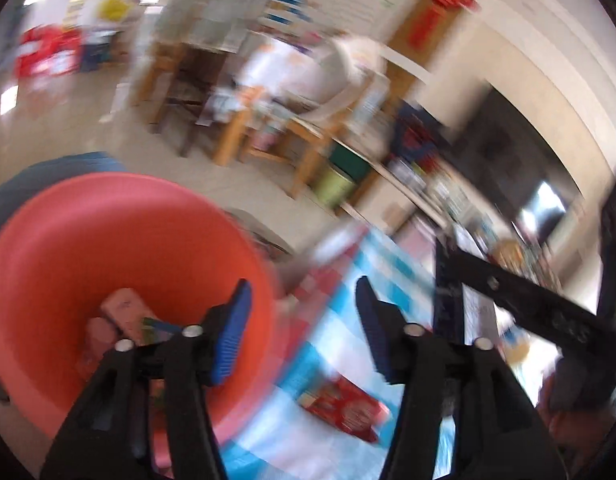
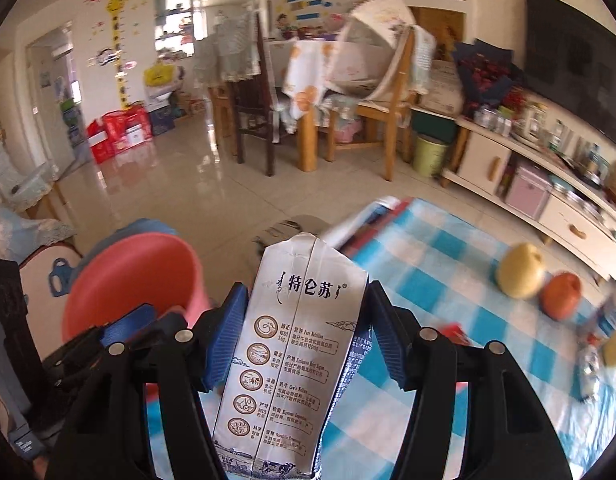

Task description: Collect trash

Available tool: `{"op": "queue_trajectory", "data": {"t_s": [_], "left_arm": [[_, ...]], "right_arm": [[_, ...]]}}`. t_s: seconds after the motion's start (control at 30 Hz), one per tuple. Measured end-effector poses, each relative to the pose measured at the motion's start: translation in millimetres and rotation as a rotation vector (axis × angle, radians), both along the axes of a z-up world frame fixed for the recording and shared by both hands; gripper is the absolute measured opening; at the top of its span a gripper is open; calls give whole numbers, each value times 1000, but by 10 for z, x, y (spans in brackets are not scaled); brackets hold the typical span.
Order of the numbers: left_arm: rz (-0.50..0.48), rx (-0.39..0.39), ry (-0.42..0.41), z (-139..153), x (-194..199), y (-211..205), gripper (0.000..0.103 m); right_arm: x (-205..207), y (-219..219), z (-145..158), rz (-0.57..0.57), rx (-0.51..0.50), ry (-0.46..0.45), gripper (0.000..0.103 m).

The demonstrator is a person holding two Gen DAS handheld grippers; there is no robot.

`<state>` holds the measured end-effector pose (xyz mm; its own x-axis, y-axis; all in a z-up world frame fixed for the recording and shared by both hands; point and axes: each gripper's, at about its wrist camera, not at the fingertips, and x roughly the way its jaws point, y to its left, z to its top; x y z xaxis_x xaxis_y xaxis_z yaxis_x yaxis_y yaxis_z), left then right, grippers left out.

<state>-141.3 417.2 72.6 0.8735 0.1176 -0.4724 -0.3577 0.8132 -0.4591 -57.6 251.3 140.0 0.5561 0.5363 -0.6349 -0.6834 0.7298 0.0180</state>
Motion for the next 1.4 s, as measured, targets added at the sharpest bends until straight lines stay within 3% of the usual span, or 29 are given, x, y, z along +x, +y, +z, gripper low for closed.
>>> {"op": "queue_trajectory", "data": {"t_s": [0.07,0.13,0.23,0.5,0.63,0.83,0.93,1.13,1.4], "left_arm": [[-118,36,30,-22,104,-208,73],[-239,23,92,-108,233,-375,75],[-298,26,160,-206,328,-521,75],[-273,67,332,-496,504,-687,75],[-236,99,351,-562,498,-704,75],[-226,225,401,-581,537,-872,83],[-217,215,395,-578,532,-862,83],[-193,242,388,-562,520,-901,57],[-188,208,332,-487,484,-879,47]], "right_arm": [[38,-279,-26,-54,7,12,62],[56,-544,-76,-99,12,27,62],[59,-824,-138,-135,16,42,62],[37,-1243,-253,-146,83,73,62],[38,-1339,-261,-134,102,71,62],[32,-1428,-294,-121,129,83,62],[37,-1431,-299,-123,132,86,62],[82,-1494,-350,-142,151,102,62],[88,-1482,-360,-139,145,98,62]]}}
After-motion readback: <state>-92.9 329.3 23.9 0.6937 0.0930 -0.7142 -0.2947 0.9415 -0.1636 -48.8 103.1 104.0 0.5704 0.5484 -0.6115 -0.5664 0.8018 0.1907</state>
